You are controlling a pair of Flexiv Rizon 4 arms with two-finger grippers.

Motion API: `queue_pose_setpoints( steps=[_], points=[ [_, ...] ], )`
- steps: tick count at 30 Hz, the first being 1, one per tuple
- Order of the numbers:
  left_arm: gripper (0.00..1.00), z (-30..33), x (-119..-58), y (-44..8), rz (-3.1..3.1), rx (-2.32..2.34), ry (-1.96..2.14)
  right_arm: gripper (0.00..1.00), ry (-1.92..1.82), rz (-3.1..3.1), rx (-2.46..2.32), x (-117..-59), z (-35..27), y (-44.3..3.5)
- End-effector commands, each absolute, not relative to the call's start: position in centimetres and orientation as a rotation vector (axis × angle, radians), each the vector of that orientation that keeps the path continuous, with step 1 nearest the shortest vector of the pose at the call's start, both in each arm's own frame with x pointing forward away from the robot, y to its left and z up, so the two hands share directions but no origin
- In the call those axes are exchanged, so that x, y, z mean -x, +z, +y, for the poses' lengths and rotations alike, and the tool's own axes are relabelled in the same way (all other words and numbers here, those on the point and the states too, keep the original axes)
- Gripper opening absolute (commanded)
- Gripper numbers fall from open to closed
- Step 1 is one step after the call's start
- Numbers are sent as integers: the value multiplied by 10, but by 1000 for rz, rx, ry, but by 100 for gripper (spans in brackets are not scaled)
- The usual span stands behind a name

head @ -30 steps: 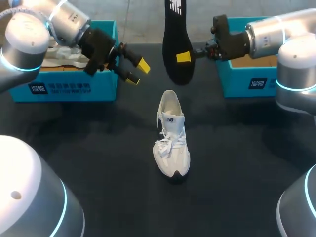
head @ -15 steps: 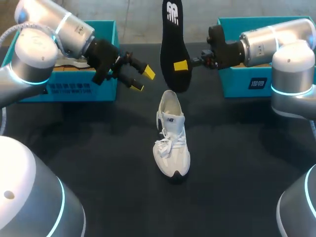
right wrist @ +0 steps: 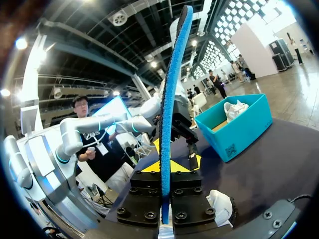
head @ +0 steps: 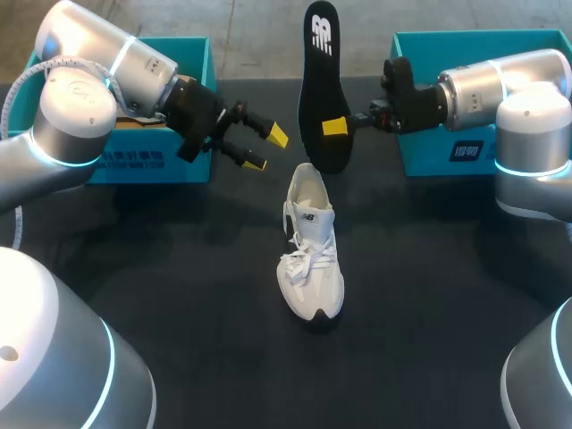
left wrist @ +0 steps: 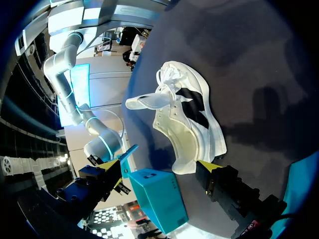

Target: Take the shoe out of the shoebox, open the shoe tongue, remove and reinsert the insole, then place the shoe into the shoebox

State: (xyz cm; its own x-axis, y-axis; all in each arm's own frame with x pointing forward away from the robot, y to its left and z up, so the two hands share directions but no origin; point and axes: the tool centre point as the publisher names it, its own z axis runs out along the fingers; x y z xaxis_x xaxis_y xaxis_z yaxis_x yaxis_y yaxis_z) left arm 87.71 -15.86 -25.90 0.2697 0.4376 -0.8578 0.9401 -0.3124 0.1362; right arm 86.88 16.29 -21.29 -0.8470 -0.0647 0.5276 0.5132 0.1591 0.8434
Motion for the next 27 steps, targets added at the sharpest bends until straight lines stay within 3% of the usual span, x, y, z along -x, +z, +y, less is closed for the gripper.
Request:
queue_pose_setpoints(
  steps=[1,27],
  points=[
    [100,-159,-876,-259,1246,-1877,-958,0,-1731,-1999,425,-870,165,-213],
    [100,-150,-891,-273,1289,-1859,-1054,0,-1764,-2005,453,-876,170,-216]
  ],
)
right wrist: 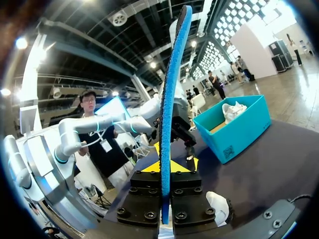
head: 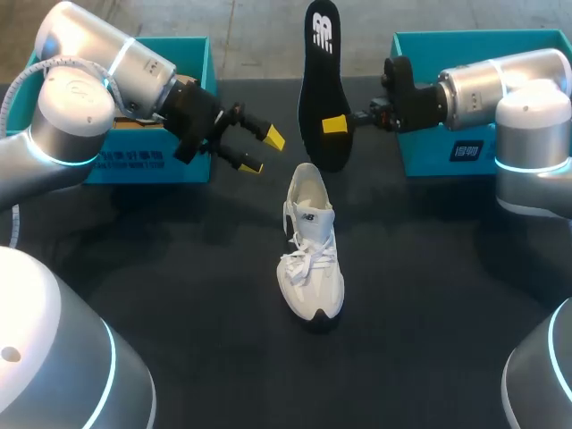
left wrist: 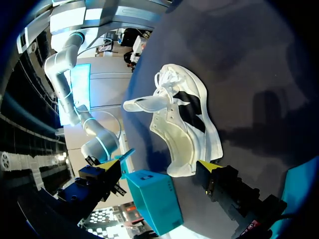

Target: Take the shoe out of the shoebox, open the shoe tongue, remove and reinsert the insole, then place the shoe into the shoebox

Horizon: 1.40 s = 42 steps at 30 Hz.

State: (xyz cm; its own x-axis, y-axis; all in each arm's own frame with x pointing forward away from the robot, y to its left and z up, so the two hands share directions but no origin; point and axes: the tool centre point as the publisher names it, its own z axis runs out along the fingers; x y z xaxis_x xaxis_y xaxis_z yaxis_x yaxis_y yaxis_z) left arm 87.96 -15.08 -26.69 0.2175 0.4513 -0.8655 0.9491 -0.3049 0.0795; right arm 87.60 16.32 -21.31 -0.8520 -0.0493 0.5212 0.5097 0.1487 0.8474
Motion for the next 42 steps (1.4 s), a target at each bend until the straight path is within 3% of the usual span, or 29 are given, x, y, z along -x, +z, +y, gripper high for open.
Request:
queue_pose_setpoints(
  steps=[1,42],
  points=[
    [100,-149,-892,-274,1304,-1844,-1062,0,-1764,-2008,457,-877,172,-217],
    [100,-153,-896,-288,1693,-1569,-1263,0,-1735,-1930,450,-885,186,-270]
  ],
)
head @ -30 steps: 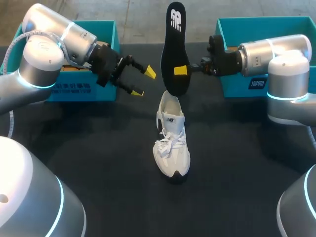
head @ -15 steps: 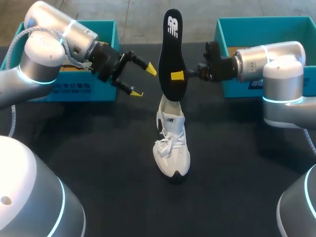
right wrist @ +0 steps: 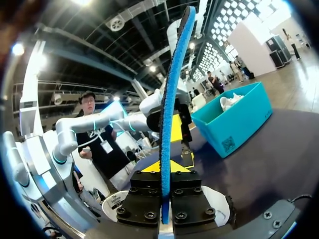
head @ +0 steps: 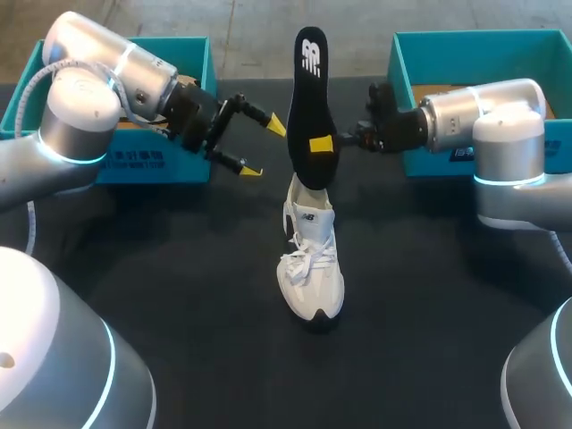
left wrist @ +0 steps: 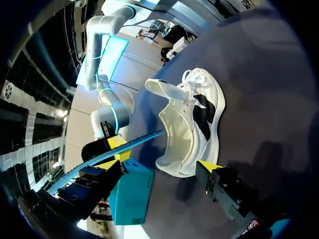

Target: Take the shoe out of the shoebox, open the shoe tongue, remove and reinsert the insole, then place the shoe into the shoebox

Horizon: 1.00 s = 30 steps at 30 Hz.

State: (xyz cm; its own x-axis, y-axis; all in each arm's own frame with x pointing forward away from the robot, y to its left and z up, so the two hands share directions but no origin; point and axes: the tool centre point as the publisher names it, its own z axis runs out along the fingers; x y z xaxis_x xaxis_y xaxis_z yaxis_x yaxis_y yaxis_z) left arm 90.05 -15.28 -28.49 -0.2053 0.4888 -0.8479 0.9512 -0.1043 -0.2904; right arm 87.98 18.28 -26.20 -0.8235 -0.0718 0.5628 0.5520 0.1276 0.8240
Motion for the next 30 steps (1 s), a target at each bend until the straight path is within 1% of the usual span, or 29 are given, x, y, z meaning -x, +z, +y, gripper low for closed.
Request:
queue_pose_setpoints(
  steps=[1,22,30],
  points=[
    [100,-153,-896,-288,1693,-1570,-1263,0,-1727,-1931,450,-885,186,-271],
    [100,-150,-886,-282,1675,-1592,-1243,0,-1697,-1921,487,-876,180,-297],
    [100,-148,-882,-274,1650,-1599,-1227,0,-1695,-1916,497,-875,179,-299]
  ],
)
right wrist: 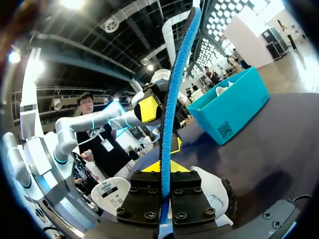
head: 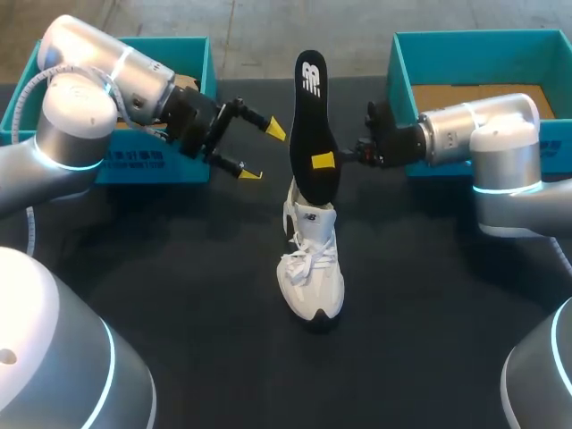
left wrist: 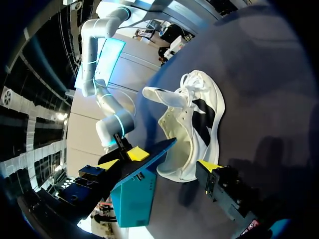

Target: Take the shoe out of the shoebox, open the shoe tongue, remove and reinsert the insole, then place the shoe into the shoebox

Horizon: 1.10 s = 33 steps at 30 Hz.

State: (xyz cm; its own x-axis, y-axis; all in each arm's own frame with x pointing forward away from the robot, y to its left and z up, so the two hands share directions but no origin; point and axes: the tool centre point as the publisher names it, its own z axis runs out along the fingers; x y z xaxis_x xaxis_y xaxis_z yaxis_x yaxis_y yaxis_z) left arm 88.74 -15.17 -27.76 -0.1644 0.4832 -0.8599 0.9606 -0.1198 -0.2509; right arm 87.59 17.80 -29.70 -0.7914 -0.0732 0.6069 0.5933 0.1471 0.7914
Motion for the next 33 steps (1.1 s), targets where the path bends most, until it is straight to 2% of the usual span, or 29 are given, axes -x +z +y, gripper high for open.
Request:
queue_pose_setpoints(
  steps=[1,15,33],
  points=[
    [100,-147,-882,-273,1649,-1598,-1225,0,-1694,-1916,496,-875,179,-299],
    [100,-148,-878,-271,1619,-1603,-1233,0,-1706,-1949,462,-883,179,-276],
    [100,-149,-876,-268,1599,-1605,-1230,0,-1715,-1912,509,-872,175,-294]
  ],
)
